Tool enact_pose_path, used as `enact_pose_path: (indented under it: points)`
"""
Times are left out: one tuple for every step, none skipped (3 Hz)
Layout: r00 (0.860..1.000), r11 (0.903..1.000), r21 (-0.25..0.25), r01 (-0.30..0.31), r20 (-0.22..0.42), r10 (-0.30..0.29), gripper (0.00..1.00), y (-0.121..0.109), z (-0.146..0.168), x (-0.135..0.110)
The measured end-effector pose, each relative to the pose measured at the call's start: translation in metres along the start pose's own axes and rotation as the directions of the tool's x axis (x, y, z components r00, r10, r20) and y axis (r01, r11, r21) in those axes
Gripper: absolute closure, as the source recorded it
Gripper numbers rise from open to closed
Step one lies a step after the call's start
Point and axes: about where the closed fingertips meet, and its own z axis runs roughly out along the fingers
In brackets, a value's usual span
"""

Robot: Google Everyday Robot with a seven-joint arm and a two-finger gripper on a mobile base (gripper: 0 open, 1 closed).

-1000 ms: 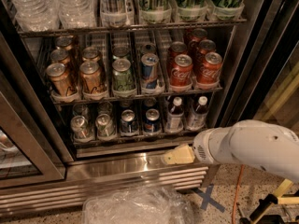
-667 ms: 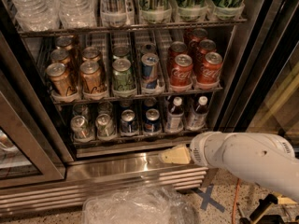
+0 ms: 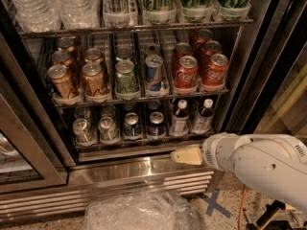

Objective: Pick blue plastic bottle from bottom shelf of fridge

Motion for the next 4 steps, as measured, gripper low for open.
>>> enact_pose_path:
  points:
    - [0.999, 0.9996, 0.010, -0.028, 0.046, 0.027, 0.00, -0.007, 0.003, -0.003]
    - [0.994, 0.9971, 0.035, -0.068, 0.093, 0.064, 0.00, -0.027, 0.006, -0.006]
    - [0.992, 0.9947, 0.055, -0.087, 0.102, 0.081, 0.00, -0.047, 0.014, -0.006]
    - [0.986, 0.9938, 0.039, -0.104, 0.137, 0.098, 0.00, -0.047, 0.038, -0.007]
